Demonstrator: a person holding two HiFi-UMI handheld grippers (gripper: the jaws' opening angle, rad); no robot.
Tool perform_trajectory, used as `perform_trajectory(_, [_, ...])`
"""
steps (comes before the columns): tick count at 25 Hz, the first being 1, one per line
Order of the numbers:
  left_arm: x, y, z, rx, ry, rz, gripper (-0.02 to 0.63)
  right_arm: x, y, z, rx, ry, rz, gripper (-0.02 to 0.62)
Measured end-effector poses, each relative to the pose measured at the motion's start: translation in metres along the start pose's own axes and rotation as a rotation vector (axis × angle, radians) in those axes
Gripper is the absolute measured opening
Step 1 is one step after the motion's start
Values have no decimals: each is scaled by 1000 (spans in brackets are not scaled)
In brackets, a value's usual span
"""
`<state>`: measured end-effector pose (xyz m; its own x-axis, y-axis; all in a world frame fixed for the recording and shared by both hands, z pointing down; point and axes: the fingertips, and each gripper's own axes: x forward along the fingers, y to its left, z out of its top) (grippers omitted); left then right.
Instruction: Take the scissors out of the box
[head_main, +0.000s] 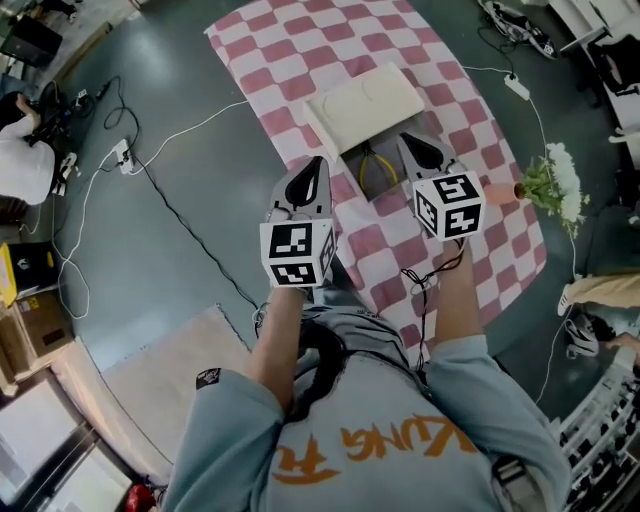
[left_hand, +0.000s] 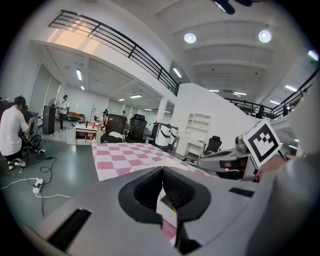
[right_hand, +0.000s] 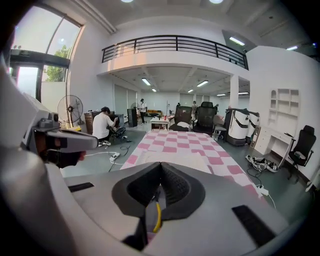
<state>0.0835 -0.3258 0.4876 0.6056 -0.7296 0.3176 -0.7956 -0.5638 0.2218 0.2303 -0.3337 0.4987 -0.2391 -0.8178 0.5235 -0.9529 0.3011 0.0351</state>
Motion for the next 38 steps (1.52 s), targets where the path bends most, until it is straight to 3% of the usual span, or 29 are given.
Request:
perform_trajectory(10, [6,21,-17,-92,13,27,20,39,4,-45,-77,242,87,-2])
perform_trajectory(19, [14,36,-26,-155,18,34,20,63,10,-66,-149,367,141,3])
perform_trajectory(28, [19,53,-34,-196,24,52,20,79,17,-108,-202,567,221,66])
perform_trajectory(31, [20,61,-35,-206,24,62,20,84,15,-124,-213,649,221,100])
perform_trajectory(38, [17,74,-38,-224,27,85,20,90,16,-140,-215,766,217,104])
